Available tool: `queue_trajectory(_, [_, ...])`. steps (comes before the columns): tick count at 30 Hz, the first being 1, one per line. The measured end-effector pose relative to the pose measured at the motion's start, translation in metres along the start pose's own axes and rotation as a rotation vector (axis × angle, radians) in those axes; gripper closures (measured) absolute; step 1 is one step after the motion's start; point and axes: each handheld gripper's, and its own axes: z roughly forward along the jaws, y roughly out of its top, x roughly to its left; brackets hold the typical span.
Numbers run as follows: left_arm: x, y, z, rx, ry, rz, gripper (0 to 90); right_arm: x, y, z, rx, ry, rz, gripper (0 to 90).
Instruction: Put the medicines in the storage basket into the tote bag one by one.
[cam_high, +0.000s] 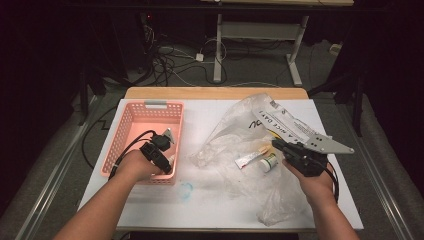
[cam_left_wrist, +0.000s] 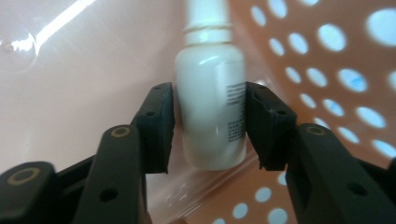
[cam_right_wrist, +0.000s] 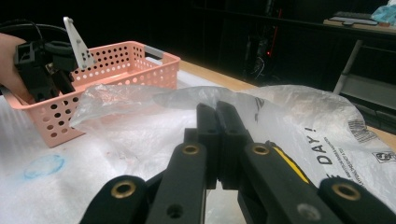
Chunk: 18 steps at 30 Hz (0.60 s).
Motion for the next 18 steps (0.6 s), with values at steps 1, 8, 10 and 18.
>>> queue_trajectory(1, [-0.001,0.000,0.000,0.006,0.004,0.004,55.3,0.000,0.000,0.000,0.000,0.000,0.000,90.0])
queue_trajectory(8, [-0.001,0.000,-0.001,-0.010,0.025,0.002,57.6,0.001,0.000,-0.001,0.000,0.001,0.004,90.0])
queue_trajectory(10, [0.000,-0.001,-0.002,-0.025,0.017,-0.001,57.8,0.000,0.000,-0.001,-0.001,0.000,0.003,90.0])
queue_trajectory(18, [0.001,-0.009,-0.011,-0.123,-0.003,-0.016,57.9,0.000,0.000,-0.001,-0.003,0.000,0.000,90.0])
